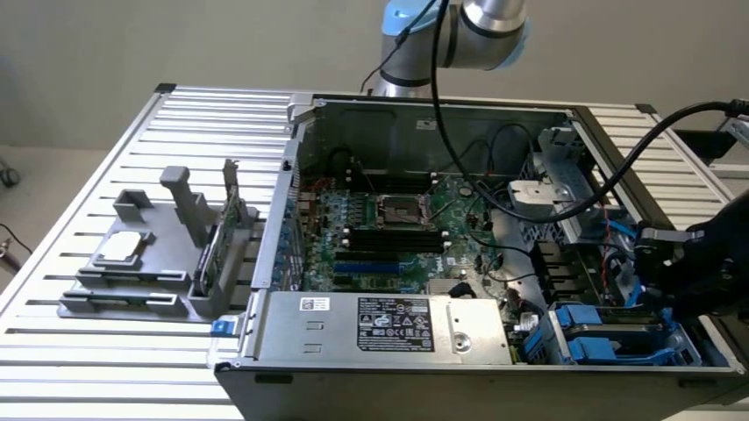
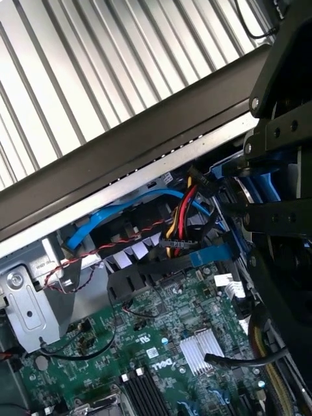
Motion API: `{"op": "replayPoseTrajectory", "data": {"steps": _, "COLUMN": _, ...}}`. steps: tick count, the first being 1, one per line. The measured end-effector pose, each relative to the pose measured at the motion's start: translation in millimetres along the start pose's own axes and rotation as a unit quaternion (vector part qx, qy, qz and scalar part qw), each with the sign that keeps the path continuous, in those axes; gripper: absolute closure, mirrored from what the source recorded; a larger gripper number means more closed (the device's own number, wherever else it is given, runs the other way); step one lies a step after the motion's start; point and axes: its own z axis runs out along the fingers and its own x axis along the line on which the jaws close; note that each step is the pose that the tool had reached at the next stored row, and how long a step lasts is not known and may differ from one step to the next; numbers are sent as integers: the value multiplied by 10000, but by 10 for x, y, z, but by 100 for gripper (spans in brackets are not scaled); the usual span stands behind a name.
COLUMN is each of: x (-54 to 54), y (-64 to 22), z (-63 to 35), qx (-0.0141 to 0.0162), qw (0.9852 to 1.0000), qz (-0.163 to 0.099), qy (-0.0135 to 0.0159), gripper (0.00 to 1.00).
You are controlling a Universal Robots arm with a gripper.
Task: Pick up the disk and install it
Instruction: 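Insert the first disk wire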
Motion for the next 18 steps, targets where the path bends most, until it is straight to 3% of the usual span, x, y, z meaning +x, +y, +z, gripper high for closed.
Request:
{"op": "replayPoseTrajectory", "data": {"steps": 2, "x": 0, "y": 1, "z": -1, "qx": -17, "qw": 10000, "qz": 93, "qy": -1, "gripper": 69}}
{"op": "replayPoseTrajectory", "data": {"steps": 6, "x": 1, "y": 0, "z": 0, "qx": -27, "qw": 9995, "qz": 324, "qy": -38, "gripper": 69}}
{"op": "replayPoseTrajectory", "data": {"steps": 8, "x": 1, "y": -1, "z": 0, "qx": -14, "qw": 9990, "qz": 434, "qy": -44, "gripper": 69}}
{"op": "replayPoseTrajectory", "data": {"steps": 14, "x": 2, "y": -2, "z": 2, "qx": 53, "qw": 9972, "qz": 749, "qy": 0, "gripper": 69}}
{"op": "replayPoseTrajectory", "data": {"steps": 18, "x": 2, "y": -2, "z": 5, "qx": 81, "qw": 9953, "qz": 965, "qy": 0, "gripper": 69}}
